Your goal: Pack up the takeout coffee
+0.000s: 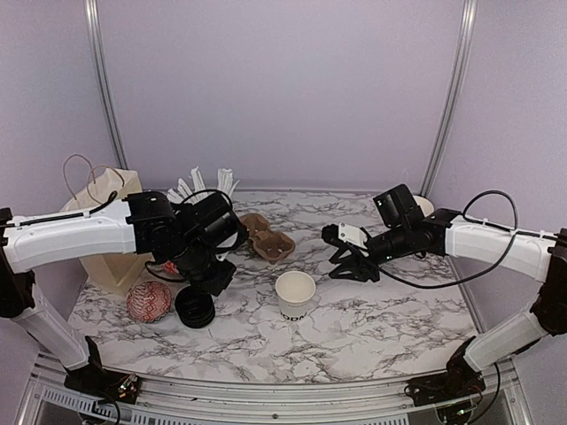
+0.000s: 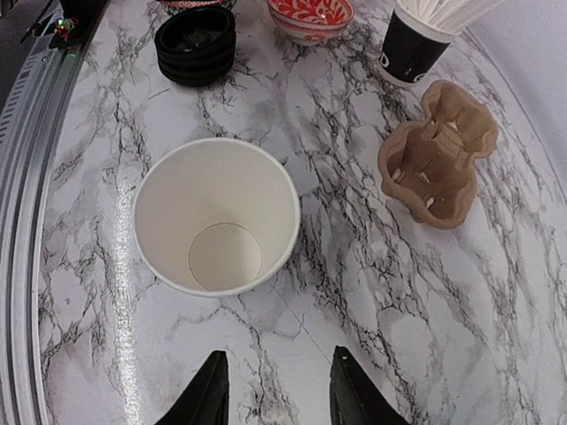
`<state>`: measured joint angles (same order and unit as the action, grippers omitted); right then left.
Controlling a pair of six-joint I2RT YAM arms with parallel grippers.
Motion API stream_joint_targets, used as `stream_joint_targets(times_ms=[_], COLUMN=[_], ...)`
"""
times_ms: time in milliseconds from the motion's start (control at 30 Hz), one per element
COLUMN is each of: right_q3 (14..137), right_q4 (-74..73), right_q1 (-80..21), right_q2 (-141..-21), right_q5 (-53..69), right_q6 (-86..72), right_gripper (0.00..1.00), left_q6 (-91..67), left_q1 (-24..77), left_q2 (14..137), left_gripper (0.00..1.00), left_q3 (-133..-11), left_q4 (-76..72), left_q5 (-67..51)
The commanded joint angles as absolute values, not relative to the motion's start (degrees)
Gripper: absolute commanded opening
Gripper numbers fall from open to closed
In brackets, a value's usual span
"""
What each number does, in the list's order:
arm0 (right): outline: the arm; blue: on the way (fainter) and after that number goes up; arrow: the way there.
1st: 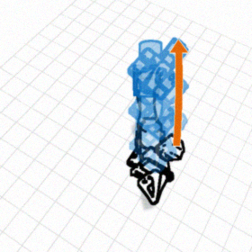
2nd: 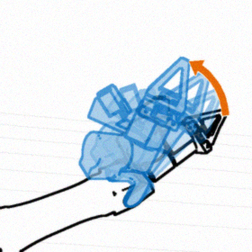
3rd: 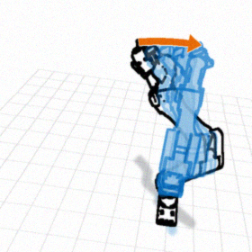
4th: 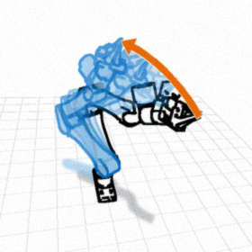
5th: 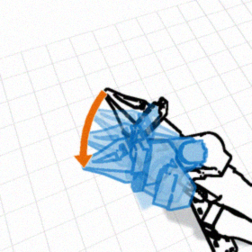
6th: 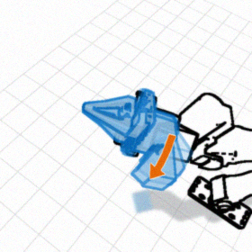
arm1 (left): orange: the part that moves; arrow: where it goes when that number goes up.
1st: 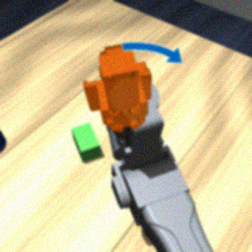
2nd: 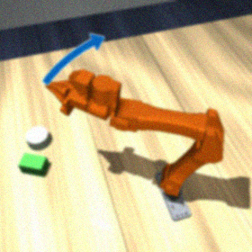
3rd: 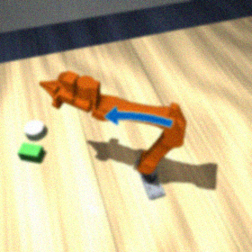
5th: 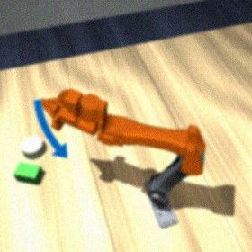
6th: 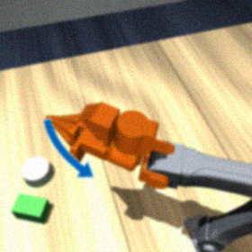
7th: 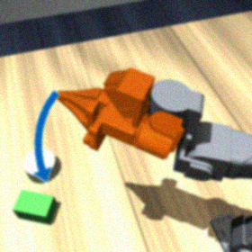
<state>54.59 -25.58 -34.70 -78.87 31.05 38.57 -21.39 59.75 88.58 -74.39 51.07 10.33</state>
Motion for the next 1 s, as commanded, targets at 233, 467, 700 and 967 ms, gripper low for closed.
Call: stream_joint_targets(times_ms=[233, 467, 700, 967], right_q3=[78.4, 80.9, 78.2, 78.9], right_q4=[-27.6, -15.4, 4.4, 17.0], right_q1=[-32.2, -30.5, -30.9, -33.9], right_q2=[-81.7, -86.0, -89.2, -93.0], right_q5=[39.5, 60.4, 71.1, 75.9], right_q6=[22.6, -3.3, -25.2, -38.3], right_gripper=[0.64, 0.99, 0.99, 0.99], left_q6=[-15.1, -13.1, -9.8, -9.1], left_q1=[59.9, 59.9, 59.9, 59.9], left_q2=[81.3, 72.0, 71.0, 72.0], left_gripper=[0.07, 0.07, 0.08, 0.08], left_q3=[-81.7, -65.5, -62.5, -63.2], left_q4=[19.7, -15.7, -20.2, -20.4], left_q5=[1.0, -4.9, -5.5, -7.1])
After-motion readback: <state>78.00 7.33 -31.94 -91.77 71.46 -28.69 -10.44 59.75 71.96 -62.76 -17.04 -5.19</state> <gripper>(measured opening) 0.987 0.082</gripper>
